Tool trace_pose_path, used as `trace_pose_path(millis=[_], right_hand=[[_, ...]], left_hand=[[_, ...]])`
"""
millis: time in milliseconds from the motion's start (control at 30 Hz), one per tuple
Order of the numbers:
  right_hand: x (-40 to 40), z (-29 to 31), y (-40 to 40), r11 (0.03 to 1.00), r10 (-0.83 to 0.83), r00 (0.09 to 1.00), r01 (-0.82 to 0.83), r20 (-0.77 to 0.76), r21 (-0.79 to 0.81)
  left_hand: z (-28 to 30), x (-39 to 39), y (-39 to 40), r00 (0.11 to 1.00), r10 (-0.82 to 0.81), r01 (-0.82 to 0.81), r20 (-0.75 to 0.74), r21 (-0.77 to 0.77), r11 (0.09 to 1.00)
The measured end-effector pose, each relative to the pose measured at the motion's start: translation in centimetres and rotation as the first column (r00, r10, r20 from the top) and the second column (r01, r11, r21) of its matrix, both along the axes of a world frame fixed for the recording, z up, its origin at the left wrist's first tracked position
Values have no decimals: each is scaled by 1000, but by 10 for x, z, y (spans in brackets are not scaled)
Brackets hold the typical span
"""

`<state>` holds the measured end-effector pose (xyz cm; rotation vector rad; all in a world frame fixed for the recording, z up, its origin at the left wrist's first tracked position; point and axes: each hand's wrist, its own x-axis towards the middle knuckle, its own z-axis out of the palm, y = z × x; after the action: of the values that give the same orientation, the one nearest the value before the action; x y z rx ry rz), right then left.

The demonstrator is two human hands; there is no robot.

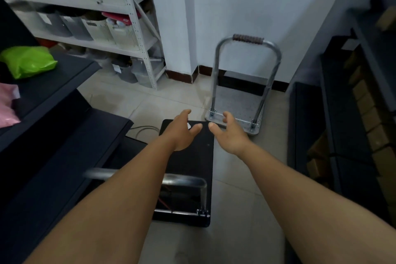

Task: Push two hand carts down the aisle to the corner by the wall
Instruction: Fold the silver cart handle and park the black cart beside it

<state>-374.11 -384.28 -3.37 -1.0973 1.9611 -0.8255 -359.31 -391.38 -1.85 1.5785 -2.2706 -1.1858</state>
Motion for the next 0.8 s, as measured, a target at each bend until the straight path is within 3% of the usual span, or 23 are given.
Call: trace_pose_path(millis=[467,633,800], right_hand=[[-123,51,-86,979,-194,973,185,-127,-82],[-169,53,-123,975,-219,966,210,-141,-77],[-230,42,-172,984,-178,968,172,-175,-49]], left_hand=[[48,-138,-110,977,-106,89,-187,-98,991],[54,-187,-149,967,-172,146,-190,-144,979],[39,-239,-195,984,-154,137,-94,-163,977]])
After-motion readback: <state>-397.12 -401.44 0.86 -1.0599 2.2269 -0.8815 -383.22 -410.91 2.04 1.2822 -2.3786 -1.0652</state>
